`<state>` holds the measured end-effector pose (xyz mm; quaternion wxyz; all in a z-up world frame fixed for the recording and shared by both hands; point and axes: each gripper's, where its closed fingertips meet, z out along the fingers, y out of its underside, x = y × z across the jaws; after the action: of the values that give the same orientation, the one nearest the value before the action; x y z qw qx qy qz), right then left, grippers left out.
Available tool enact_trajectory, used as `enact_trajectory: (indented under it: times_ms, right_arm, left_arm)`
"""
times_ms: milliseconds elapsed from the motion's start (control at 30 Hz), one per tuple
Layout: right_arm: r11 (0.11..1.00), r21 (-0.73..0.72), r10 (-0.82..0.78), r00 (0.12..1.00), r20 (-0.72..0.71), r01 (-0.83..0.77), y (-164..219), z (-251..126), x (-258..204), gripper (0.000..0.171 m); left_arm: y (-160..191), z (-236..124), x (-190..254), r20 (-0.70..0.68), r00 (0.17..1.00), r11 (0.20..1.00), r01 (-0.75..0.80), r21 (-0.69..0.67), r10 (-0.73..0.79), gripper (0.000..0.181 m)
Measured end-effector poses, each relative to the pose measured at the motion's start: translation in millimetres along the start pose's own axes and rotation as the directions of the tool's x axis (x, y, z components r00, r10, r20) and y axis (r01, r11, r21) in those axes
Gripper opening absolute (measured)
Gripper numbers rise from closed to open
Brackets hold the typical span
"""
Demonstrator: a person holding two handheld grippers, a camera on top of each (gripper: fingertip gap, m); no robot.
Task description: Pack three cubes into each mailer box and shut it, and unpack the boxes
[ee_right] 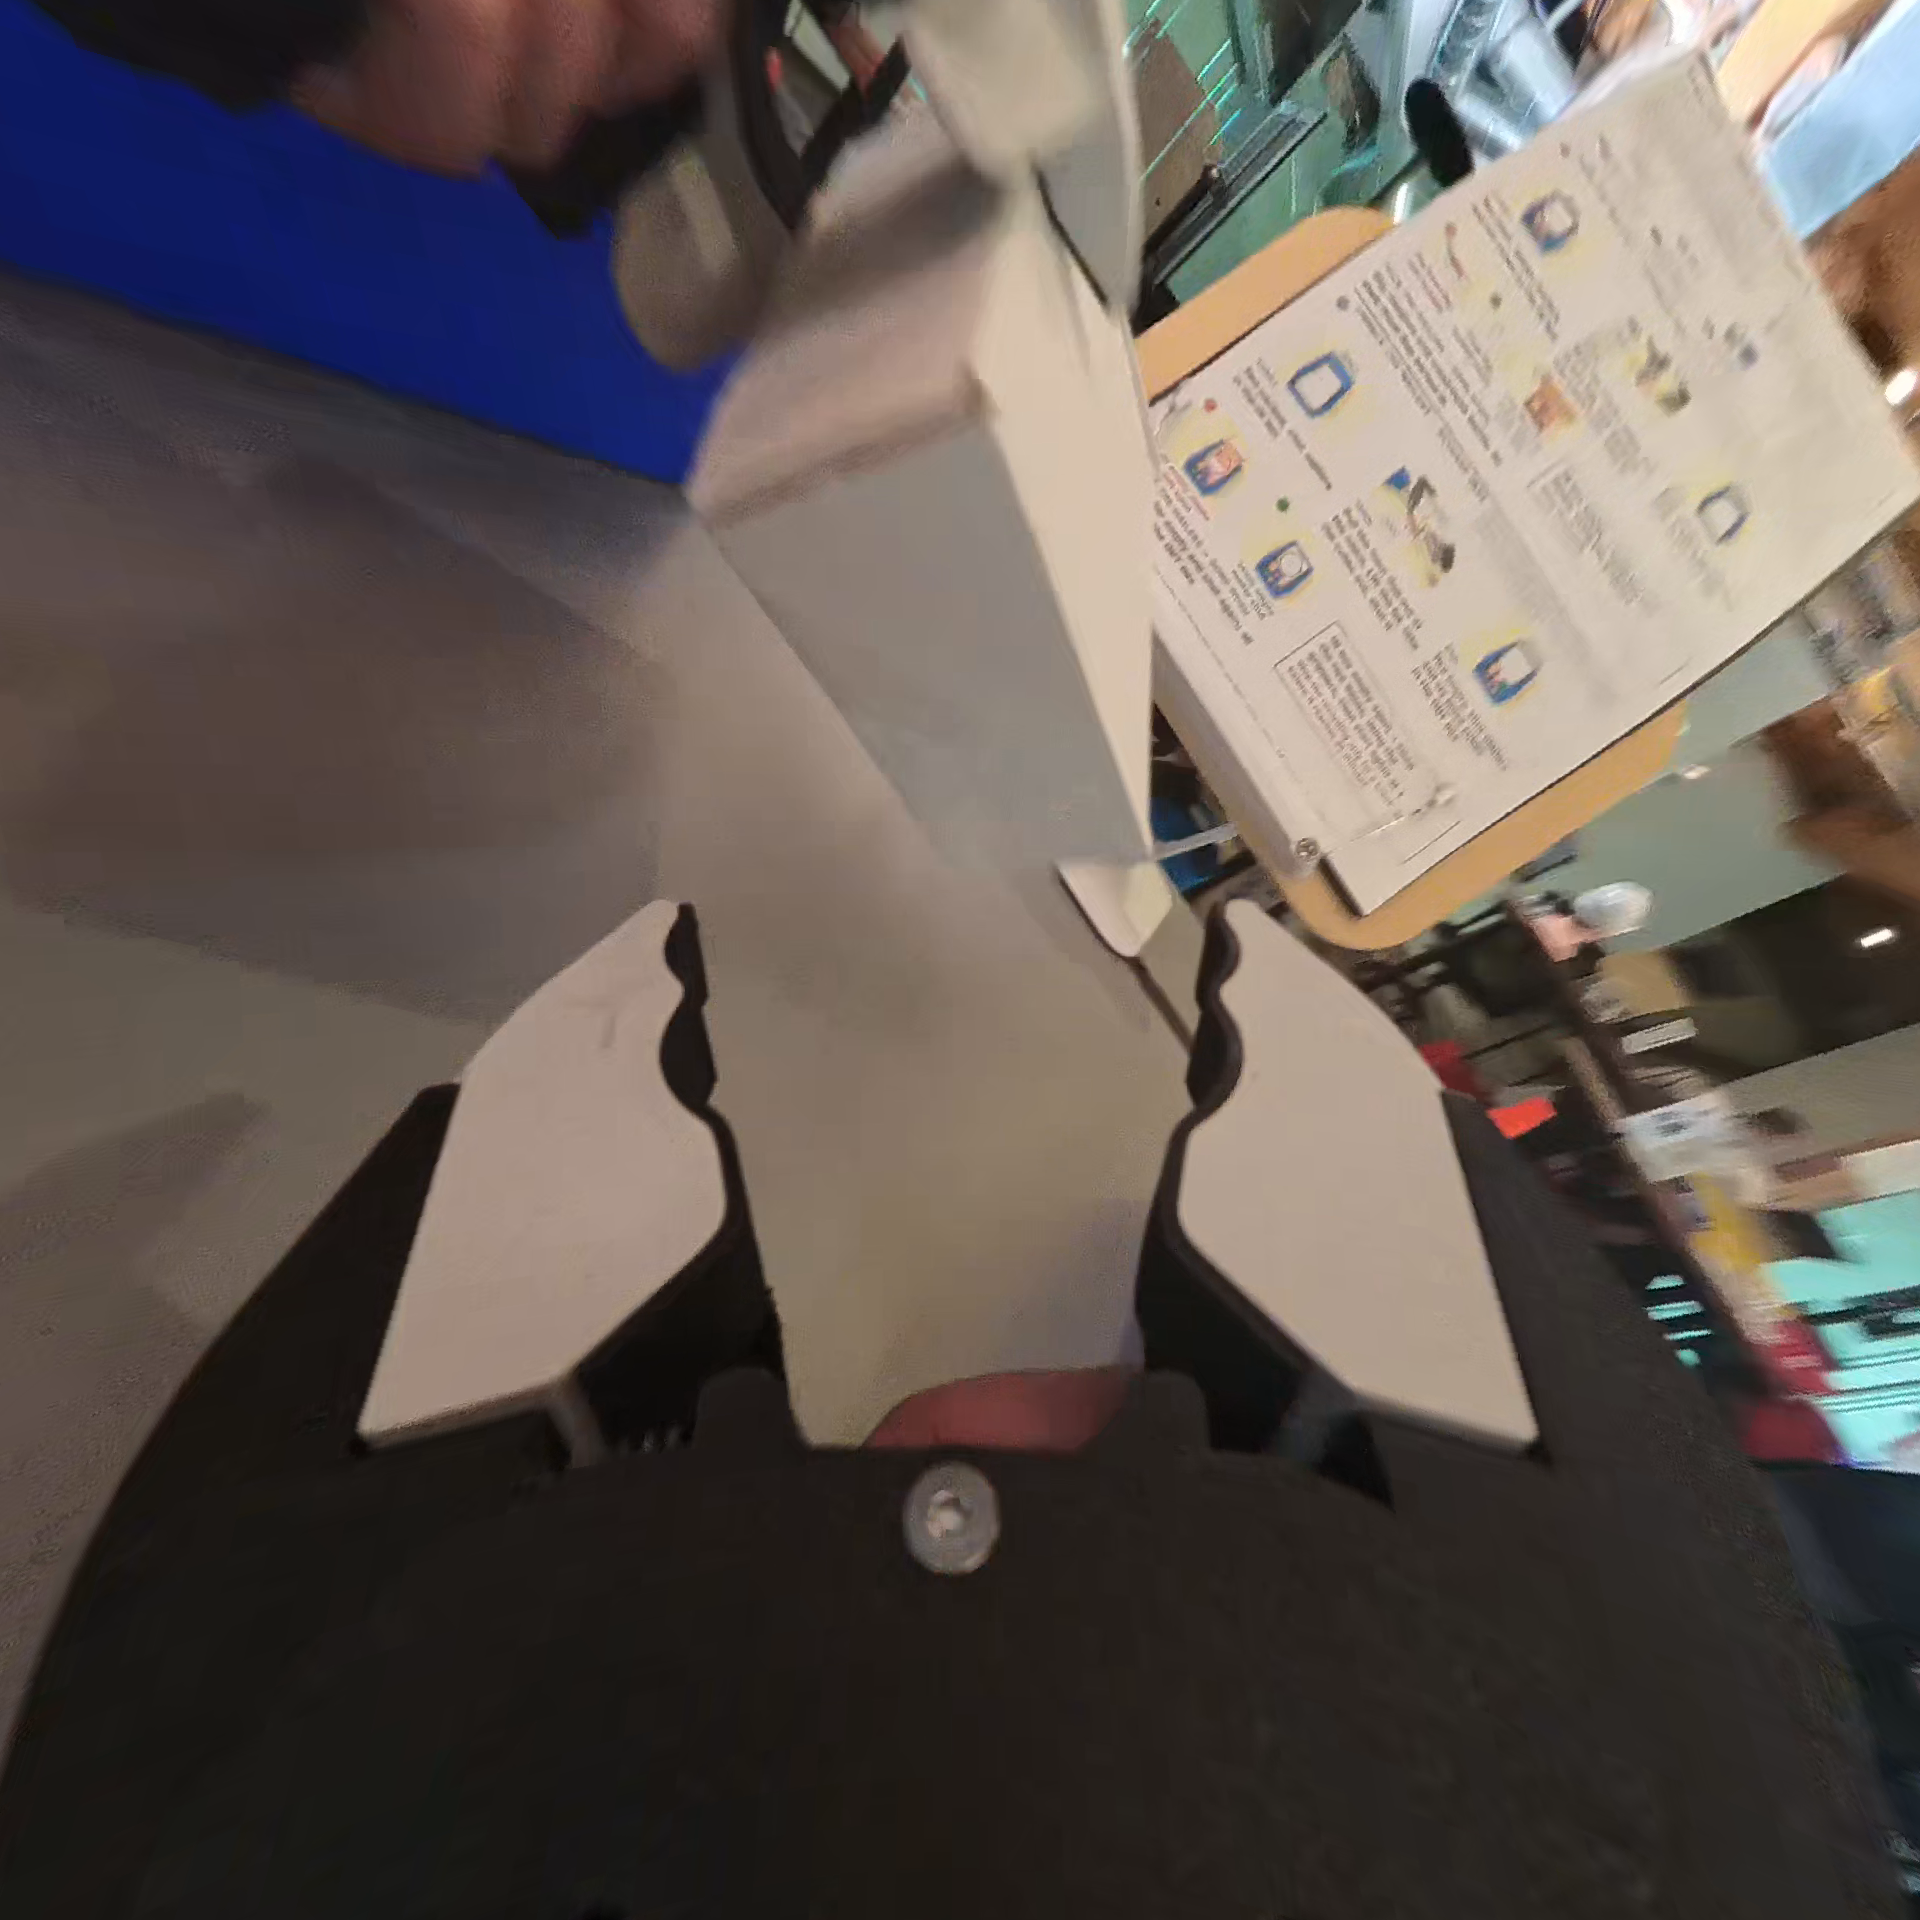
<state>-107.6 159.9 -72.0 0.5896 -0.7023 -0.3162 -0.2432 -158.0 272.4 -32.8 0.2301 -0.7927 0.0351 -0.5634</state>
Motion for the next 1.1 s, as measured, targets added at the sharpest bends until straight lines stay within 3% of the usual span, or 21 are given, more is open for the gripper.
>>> enact_trajectory:
  times_ms: [133,267,367,500,567,600,667,733,767,800,933,1100]
  right_arm:
    - [0.978,-0.092,-0.196,0.975,-0.107,0.186,14.8,7.1,-1.2,0.086]
    - [0.949,-0.151,-0.307,0.921,-0.240,0.277,27.1,6.7,17.4,0.064]
    - [0.970,-0.100,-0.239,0.949,-0.203,0.223,33.4,4.1,18.9,0.063]
    - [0.994,-0.032,0.106,0.994,-0.005,-0.107,51.0,2.4,22.6,0.063]
    - [0.958,0.027,0.275,0.939,0.206,-0.286,46.9,-2.1,17.6,0.063]
    - [0.926,0.019,0.353,0.881,0.315,-0.378,44.3,-4.9,14.0,0.063]
    - [0.859,-0.041,0.455,0.724,0.519,-0.511,37.9,-12.3,1.8,0.063]
    - [0.802,-0.120,0.513,0.570,0.642,-0.586,34.3,-18.5,-10.2,0.063]
    - [0.783,-0.151,0.532,0.526,0.664,-0.603,35.2,-18.6,-14.6,0.063]
    - [0.774,-0.174,0.543,0.497,0.677,-0.608,37.1,-18.0,-19.8,0.063]
    - [0.786,-0.214,0.540,0.475,0.694,-0.580,45.2,-14.5,-40.5,0.063]
    - [0.805,-0.196,0.508,0.479,0.716,-0.560,42.1,-12.8,-50.3,0.063]
  left_arm:
    - [49.7,38.0,0.8,0.015,0.998,0.991,0.064,-0.117,-0.063,0.066]
    - [74.1,48.6,13.0,0.000,0.999,0.986,0.049,-0.160,-0.049,0.067]
    - [81.9,41.6,19.8,-0.050,0.999,0.975,-0.016,-0.223,0.005,0.068]
    - [73.5,8.1,7.5,-0.054,0.949,0.910,-0.314,-0.269,0.311,0.070]
    - [64.4,-11.9,2.0,-0.044,0.846,0.802,-0.520,-0.295,0.532,0.073]
    - [62.7,-20.0,6.2,-0.072,0.761,0.711,-0.632,-0.308,0.645,0.074]
    - [66.3,-34.1,13.2,-0.123,0.492,0.425,-0.833,-0.354,0.862,0.072]
    - [72.3,-41.8,14.2,-0.167,0.197,0.110,-0.898,-0.427,0.966,0.075]
    - [77.6,-43.2,15.0,-0.212,0.103,-0.004,-0.893,-0.451,0.972,0.074]
    - [84.2,-42.6,15.1,-0.268,0.056,-0.081,-0.877,-0.473,0.962,0.073]
    - [97.0,-22.9,15.3,-0.427,-0.007,-0.230,-0.850,-0.474,0.904,0.072]
    - [118.2,-6.4,-5.8,-0.667,0.014,-0.401,-0.790,-0.464,0.745,0.066]
